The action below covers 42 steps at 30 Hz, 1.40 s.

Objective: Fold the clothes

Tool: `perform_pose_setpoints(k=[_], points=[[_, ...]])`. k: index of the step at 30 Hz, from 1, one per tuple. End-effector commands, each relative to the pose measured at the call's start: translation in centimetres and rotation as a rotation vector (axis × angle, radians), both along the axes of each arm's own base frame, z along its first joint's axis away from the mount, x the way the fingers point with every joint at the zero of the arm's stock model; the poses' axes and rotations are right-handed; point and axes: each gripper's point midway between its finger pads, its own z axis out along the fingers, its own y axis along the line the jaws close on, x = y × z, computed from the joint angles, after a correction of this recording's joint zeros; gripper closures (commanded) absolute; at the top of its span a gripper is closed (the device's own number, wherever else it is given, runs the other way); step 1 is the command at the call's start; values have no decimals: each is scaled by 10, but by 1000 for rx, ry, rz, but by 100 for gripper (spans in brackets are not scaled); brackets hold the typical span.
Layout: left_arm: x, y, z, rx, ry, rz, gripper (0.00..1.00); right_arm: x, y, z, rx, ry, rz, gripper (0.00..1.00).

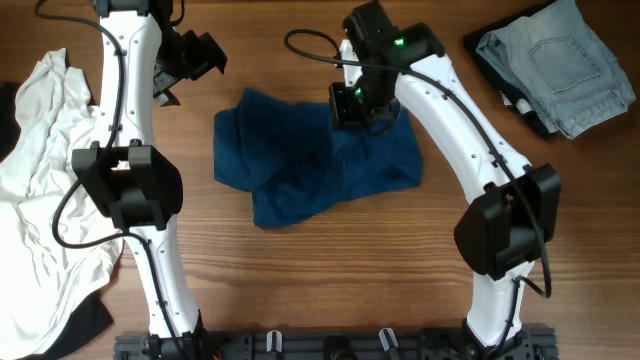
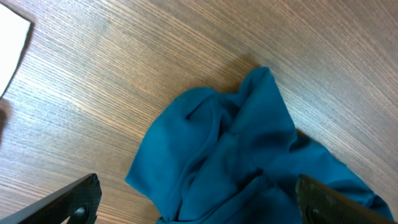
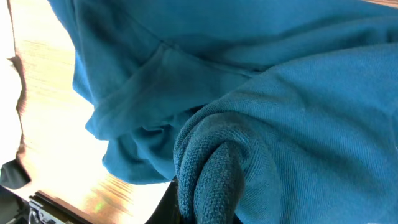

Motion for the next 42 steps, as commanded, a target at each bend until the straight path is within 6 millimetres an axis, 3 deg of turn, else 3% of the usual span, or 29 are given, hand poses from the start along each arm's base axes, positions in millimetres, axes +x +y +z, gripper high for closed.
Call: perform_pose_setpoints(k=[1, 5, 6, 7, 8, 13, 16, 18, 19, 20, 22, 23, 25, 26, 28, 29, 33, 34, 35, 39, 42], points=[[0, 3, 17, 7, -40, -6, 0, -1, 19, 3, 49, -3, 29, 96], [0, 3, 19, 7, -42, -3, 0, 3, 30, 2, 64, -33, 46, 96], [0, 3, 19, 7, -42, -3, 0, 6, 31, -1, 66, -32, 41, 71], [-1, 3, 20, 7, -44, -3, 0, 6, 32, -6, 65, -23, 44, 9], [-1, 2, 20, 0, -41, -4, 0, 3, 32, -11, 64, -4, 53, 0], [-3, 2, 20, -1, -33, -4, 0, 7, 20, -19, 0, -26, 73, 0], [-6, 2, 19, -1, -23, -4, 0, 13, -36, -30, -211, 3, -77, 1], [-6, 2, 19, -1, -20, -4, 0, 17, -62, -31, -235, 32, -117, 5], [-6, 2, 19, -1, -20, -4, 0, 19, -73, -31, -216, 49, -126, 19], [-7, 2, 19, -1, -19, -4, 0, 23, -87, -31, -171, 72, -129, 39], [-6, 0, 19, -8, -20, -4, 0, 25, -109, -33, -128, 112, -159, 63], [-6, 0, 20, -11, -20, -4, 0, 25, -120, -37, -129, 128, -173, 66], [-6, 0, 20, -13, -20, -1, 0, 18, -142, -53, -141, 183, -207, 55], [-6, 0, 20, -13, -20, -1, 0, 14, -147, -61, -147, 206, -215, 57], [-6, 0, 20, -13, -20, -1, 0, 6, -150, -78, -144, 248, -215, 86], [-6, 0, 20, -13, -20, -1, 0, 4, -150, -84, -146, 251, -205, 89], [-6, -2, 20, -20, -20, -2, 0, -8, -137, -101, -139, 280, -163, 90], [-6, -2, 20, -20, -20, -2, 0, -11, -133, -104, -132, 287, -154, 79], [-6, -2, 20, -20, -20, -2, 0, -16, -128, -109, -114, 300, -134, 63], [-7, -2, 21, -20, -23, -2, 0, -27, -127, -128, -109, 358, -134, 41], [-7, -2, 22, -20, -24, -2, 0, -34, -125, -141, -97, 395, -126, 34]])
